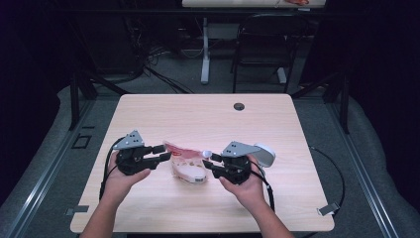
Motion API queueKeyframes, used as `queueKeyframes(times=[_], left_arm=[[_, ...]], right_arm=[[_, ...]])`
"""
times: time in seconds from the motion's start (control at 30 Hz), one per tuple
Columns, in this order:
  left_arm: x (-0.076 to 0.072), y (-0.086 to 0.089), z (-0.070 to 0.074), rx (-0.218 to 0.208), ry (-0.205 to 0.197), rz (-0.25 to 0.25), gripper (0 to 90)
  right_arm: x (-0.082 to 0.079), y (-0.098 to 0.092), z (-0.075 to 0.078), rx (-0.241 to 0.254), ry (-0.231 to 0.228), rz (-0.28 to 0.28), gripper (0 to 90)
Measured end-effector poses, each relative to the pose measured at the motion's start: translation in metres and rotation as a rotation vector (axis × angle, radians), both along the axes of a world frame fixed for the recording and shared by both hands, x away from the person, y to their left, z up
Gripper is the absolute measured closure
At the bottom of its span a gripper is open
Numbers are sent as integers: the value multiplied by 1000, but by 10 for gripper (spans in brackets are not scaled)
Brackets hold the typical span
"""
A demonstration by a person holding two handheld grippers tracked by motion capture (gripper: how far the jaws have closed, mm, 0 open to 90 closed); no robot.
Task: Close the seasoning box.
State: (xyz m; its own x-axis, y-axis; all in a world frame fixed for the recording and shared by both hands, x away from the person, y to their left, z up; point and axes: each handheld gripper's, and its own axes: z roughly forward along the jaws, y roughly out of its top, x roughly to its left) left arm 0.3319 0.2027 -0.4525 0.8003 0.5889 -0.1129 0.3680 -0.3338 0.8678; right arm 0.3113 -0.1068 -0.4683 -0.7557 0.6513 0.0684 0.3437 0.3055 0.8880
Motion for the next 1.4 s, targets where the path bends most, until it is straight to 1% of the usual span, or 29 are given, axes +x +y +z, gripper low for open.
queueKeyframes(times=[0.2,0.3,0.43,0.53,0.63,0.7,0.73,1.0,1.2,1.33,1.4], left_arm=[[-5,0,2,6,4,9,738],[-6,0,2,9,0,9,779],[-7,0,2,2,11,0,826],[-8,-2,2,3,18,-13,854],[-11,-5,1,13,17,-24,871],[-12,-7,2,18,18,-33,876],[-13,-8,2,22,16,-34,879],[-22,-12,3,17,21,-57,883],[-26,-18,1,22,26,-72,884],[-27,-18,0,12,29,-84,881],[-28,-18,0,10,30,-82,874]], right_arm=[[0,0,1,-8,-16,-14,715],[0,-1,1,-8,-15,-20,722],[0,-3,2,-8,-5,-18,724],[-1,-5,3,-14,-7,-21,725],[-3,-9,4,-20,-6,-27,725],[-4,-10,5,-19,-3,-28,725],[-6,-11,5,-26,-2,-28,725],[-14,-17,6,-36,3,-24,723],[-21,-21,10,-68,-1,-27,722],[-24,-24,10,-68,0,-24,720],[-26,-26,9,-63,5,-14,719]])
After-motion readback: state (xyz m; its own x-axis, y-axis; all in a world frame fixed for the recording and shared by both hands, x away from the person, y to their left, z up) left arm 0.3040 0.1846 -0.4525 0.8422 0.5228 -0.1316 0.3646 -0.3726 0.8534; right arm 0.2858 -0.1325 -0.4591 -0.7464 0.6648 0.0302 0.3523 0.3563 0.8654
